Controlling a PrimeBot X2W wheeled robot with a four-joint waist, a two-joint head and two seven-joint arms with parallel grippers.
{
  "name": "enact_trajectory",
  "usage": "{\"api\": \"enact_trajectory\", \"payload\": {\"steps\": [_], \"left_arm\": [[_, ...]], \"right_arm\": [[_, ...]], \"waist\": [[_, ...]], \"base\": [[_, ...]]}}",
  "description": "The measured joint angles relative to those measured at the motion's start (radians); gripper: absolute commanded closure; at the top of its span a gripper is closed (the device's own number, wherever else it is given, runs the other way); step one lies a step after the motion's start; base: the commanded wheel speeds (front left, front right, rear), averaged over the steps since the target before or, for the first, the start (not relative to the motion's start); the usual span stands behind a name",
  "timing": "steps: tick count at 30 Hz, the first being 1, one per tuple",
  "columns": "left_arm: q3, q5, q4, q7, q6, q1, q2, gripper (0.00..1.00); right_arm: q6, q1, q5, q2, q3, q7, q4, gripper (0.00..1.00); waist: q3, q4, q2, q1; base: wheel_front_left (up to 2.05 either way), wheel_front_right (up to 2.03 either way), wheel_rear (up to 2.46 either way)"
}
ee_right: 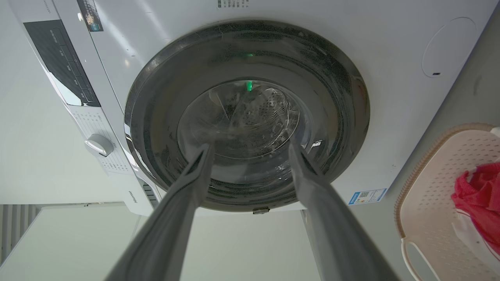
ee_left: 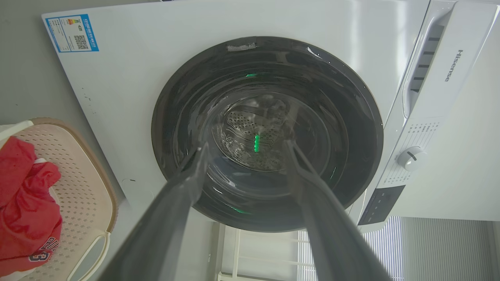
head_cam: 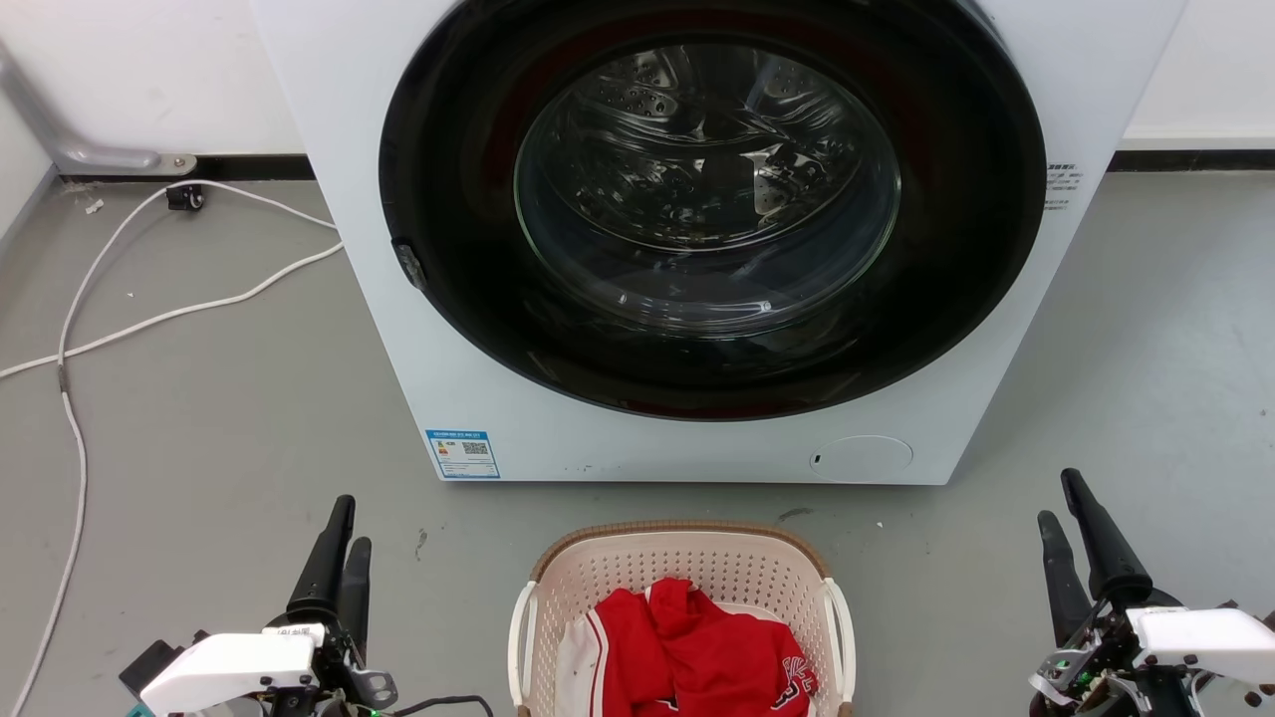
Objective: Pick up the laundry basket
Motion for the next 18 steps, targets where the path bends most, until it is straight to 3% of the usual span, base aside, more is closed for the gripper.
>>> {"api": "enact_trajectory", "payload": {"steps": [18], "left_arm": [[0.047, 0.135, -0.042, -0.077, 0.0, 0.02, 0.0, 0.0]], "right_arm": [[0.0, 0.012, -0.092, 0.001, -0.013, -0.077, -0.04, 0.0]], "waist": [[0.001, -0.002, 0.0, 0.0]], "base": [[0.0, 0.0, 0.0]]}}
